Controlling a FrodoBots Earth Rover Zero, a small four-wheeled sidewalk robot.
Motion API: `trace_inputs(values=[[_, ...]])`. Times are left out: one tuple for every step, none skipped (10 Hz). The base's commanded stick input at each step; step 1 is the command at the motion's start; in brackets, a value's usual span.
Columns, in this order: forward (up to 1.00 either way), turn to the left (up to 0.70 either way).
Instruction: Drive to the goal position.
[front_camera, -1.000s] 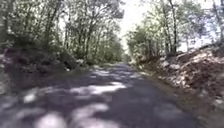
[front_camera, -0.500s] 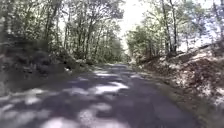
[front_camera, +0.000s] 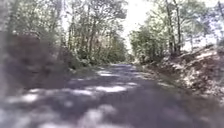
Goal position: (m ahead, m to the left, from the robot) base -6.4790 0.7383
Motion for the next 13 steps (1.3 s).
trace_inputs(values=[[0.00,0.45],[0.00,0.45],[0.00,0.45],[0.00,0.45],[0.00,0.45],[0.00,0.45],[0.00,0.45],[0.00,0.45],[0.00,0.45],[0.00,0.45],[0.00,0.45],[0.00,0.45],[0.00,0.45]])
